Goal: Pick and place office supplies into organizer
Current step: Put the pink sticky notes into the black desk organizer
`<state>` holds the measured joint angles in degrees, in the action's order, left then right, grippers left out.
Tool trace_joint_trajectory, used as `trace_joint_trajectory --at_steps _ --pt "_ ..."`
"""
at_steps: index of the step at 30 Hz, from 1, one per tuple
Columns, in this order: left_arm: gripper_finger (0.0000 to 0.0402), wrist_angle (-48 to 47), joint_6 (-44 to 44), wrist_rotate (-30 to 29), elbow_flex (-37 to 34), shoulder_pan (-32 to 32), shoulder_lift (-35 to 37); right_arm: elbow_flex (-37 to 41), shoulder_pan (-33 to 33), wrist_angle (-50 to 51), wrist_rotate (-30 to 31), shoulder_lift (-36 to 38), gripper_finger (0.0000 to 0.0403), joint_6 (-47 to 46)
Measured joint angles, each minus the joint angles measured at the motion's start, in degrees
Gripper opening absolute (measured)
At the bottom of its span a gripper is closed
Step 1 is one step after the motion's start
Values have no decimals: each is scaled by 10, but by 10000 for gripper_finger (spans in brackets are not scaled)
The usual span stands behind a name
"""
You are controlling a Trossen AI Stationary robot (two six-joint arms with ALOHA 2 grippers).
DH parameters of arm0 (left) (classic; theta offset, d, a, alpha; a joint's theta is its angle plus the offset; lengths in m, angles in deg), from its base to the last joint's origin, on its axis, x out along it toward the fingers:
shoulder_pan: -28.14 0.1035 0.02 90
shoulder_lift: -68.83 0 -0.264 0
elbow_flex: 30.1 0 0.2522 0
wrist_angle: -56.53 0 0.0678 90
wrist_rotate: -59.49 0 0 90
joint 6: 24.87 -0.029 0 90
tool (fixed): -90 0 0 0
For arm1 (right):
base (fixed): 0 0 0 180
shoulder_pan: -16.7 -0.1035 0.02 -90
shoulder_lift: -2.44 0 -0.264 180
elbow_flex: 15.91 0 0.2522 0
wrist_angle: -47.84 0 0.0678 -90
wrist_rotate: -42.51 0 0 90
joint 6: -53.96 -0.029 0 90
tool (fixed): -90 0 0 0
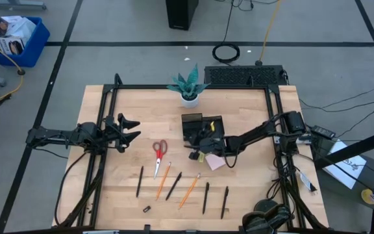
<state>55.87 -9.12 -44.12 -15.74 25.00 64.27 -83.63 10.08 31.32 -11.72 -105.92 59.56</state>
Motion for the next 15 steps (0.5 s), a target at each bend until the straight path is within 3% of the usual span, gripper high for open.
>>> trace_joint_trajectory --at_steps 6,15 --pt "255 0 5 0 0 0 0 0 -24 -51 -53 0 128 56" --pt "255 0 4 0 0 0 0 0 -44 -110 -233 0 125 35"
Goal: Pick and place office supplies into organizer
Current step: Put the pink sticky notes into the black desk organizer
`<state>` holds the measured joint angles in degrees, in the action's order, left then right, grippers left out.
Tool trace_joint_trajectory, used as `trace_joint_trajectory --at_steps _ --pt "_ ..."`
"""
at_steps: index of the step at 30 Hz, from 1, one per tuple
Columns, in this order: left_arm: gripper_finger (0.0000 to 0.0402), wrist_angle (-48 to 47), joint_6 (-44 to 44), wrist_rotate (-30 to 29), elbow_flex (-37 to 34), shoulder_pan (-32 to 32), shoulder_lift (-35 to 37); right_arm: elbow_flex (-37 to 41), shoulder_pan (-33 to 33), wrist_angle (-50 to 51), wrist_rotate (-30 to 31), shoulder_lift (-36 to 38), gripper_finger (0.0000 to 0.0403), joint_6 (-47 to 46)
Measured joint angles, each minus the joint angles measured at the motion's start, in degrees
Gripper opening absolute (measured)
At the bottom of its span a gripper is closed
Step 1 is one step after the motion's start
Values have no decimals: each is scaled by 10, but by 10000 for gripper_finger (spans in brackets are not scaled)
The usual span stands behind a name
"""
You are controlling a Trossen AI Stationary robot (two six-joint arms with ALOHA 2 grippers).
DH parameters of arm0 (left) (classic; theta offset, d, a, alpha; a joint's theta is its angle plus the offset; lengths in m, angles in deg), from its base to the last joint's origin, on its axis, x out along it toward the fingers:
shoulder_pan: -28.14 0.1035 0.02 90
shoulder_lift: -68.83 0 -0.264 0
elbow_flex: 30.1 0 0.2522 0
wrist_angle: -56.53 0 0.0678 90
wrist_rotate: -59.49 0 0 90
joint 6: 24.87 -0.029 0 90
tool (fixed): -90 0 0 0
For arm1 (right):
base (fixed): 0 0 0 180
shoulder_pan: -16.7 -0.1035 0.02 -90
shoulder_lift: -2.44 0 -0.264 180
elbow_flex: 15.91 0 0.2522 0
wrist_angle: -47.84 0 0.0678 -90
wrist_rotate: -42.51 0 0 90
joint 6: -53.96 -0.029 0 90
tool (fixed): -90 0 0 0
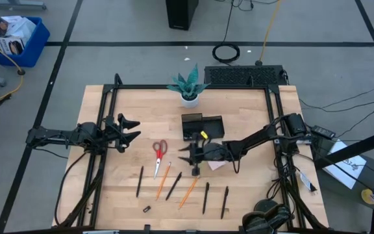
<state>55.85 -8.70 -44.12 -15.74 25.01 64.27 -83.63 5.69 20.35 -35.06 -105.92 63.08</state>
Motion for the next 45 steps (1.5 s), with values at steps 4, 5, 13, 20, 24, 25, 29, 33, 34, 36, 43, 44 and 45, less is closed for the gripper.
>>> trace_joint_trajectory --at_steps 4,5,13,20,24,25,29,33,34,36,43,44,45 --pt "255 0 -4 0 0 0 0 0 -11 -15 -49 0 125 21" --pt "255 0 -4 0 0 0 0 0 -13 -16 -52 0 124 24" --pt "255 -12 56 94 0 -1 -5 0 -15 -16 -51 0 122 21" --pt "255 0 68 105 0 -1 -7 0 -15 59 -52 0 121 11" --pt "255 0 64 89 0 -1 -7 0 -25 105 -52 -1 121 45" --pt "255 0 62 84 0 -1 -7 0 -31 104 -52 -1 121 57" --pt "255 0 49 76 0 -1 -7 0 -53 92 -52 -1 121 90" --pt "255 0 49 75 0 -1 -7 0 -64 94 -33 7 121 93" --pt "255 0 49 74 0 -1 -7 0 -64 95 -34 11 120 89" --pt "255 0 49 67 0 -1 -7 0 -64 99 -36 20 119 79" --pt "255 0 51 59 0 -1 -7 0 -56 158 43 72 118 -36" --pt "255 0 51 59 0 -1 -7 0 -53 173 45 78 118 -46" --pt "255 0 51 59 0 -1 -7 0 -51 185 48 81 118 -56"
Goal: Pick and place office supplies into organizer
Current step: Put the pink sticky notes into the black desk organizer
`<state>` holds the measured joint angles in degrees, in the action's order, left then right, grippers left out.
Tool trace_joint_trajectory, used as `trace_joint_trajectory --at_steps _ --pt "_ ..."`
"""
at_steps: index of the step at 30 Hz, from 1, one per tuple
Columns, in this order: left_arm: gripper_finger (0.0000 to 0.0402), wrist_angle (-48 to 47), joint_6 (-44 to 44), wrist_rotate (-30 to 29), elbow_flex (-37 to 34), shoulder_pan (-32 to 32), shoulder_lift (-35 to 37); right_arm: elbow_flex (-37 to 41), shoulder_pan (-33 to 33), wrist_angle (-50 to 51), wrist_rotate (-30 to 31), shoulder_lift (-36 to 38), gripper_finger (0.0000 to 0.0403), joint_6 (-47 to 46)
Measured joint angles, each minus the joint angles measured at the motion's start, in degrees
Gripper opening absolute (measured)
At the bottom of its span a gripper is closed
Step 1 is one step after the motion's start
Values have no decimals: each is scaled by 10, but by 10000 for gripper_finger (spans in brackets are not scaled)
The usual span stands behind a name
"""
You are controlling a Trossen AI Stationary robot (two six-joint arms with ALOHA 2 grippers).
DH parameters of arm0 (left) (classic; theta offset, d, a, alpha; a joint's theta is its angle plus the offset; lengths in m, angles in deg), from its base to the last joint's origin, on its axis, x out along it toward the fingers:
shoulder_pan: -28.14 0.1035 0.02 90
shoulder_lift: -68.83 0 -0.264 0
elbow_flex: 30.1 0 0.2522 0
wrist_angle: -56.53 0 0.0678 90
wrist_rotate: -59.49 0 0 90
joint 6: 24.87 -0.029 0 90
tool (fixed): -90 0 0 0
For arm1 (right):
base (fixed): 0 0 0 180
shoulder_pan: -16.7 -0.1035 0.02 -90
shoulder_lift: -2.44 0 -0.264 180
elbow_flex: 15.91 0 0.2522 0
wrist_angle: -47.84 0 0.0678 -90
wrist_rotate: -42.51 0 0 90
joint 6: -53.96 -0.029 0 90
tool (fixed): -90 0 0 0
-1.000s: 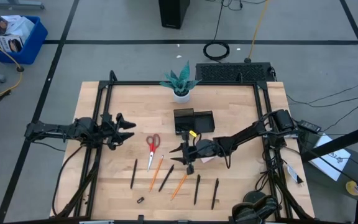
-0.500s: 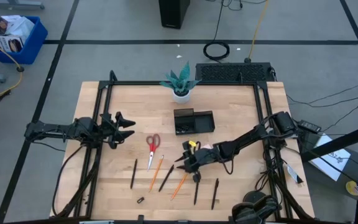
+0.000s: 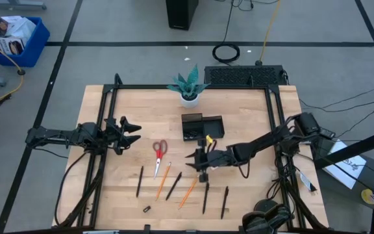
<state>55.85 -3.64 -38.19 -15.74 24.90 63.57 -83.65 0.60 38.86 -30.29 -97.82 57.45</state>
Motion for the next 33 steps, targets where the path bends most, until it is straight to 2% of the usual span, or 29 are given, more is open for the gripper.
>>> trace_joint_trajectory --at_steps 7,12,15,19,30,33 --pt "255 0 0 -1 0 0 0 0 3 99 -7 16 118 -62" --pt "255 -1 -3 -14 0 0 0 0 -7 139 9 22 120 -81" --pt "255 -7 -1 -21 0 0 0 0 -14 158 8 22 129 -88" --pt "255 -12 2 -29 0 0 0 0 -30 187 6 26 148 -146" --pt "255 -11 -12 -44 0 0 0 0 -86 389 7 135 147 -235" --pt "255 -13 -6 -47 0 0 0 0 -93 441 8 151 147 -288"
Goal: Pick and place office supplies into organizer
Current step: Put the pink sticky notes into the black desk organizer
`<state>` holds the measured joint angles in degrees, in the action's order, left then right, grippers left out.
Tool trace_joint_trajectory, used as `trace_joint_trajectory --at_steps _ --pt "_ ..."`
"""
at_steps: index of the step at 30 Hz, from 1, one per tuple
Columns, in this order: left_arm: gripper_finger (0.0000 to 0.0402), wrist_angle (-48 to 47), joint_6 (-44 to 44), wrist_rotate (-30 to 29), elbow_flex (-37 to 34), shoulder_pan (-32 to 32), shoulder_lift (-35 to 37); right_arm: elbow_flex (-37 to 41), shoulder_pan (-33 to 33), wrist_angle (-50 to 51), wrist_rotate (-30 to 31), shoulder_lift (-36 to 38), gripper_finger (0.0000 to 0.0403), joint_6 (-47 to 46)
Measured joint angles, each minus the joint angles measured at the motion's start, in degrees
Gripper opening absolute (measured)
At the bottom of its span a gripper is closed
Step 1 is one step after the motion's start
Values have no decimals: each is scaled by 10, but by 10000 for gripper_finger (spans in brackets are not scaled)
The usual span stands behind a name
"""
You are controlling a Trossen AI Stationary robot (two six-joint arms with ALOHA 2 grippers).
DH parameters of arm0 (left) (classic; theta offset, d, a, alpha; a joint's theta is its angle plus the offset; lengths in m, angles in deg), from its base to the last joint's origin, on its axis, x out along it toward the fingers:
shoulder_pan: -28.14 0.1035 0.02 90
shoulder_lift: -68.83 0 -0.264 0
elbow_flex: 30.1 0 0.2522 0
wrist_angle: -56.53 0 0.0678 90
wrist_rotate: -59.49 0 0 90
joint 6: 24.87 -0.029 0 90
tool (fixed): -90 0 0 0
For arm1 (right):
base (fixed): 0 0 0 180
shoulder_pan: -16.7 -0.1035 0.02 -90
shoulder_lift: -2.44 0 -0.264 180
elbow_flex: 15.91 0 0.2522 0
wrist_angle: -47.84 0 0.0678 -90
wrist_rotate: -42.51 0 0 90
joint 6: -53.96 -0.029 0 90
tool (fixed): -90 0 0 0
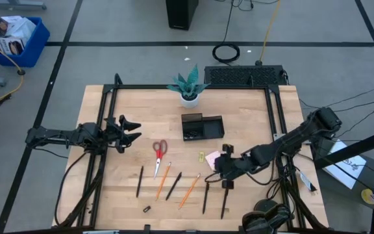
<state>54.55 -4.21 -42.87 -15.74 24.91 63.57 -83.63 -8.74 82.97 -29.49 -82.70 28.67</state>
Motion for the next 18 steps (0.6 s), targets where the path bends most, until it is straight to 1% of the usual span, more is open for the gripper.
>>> trace_joint_trajectory --at_steps 2,4,6,8,11,13,18 --pt "255 0 0 0 0 0 0 0 -1 39 0 3 147 -28" --pt "255 -1 0 -1 0 0 0 0 -4 84 0 3 146 -37" --pt "255 -1 0 -1 0 0 0 0 -14 110 -2 3 146 3" --pt "255 -3 0 -2 0 0 0 7 -28 116 9 3 146 76" --pt "255 -5 1 -2 0 0 0 27 -47 101 49 3 146 159" --pt "255 -5 1 -2 0 0 0 52 -52 64 78 3 146 191" --pt "255 -5 1 -2 0 0 0 123 -53 -47 89 2 146 252"
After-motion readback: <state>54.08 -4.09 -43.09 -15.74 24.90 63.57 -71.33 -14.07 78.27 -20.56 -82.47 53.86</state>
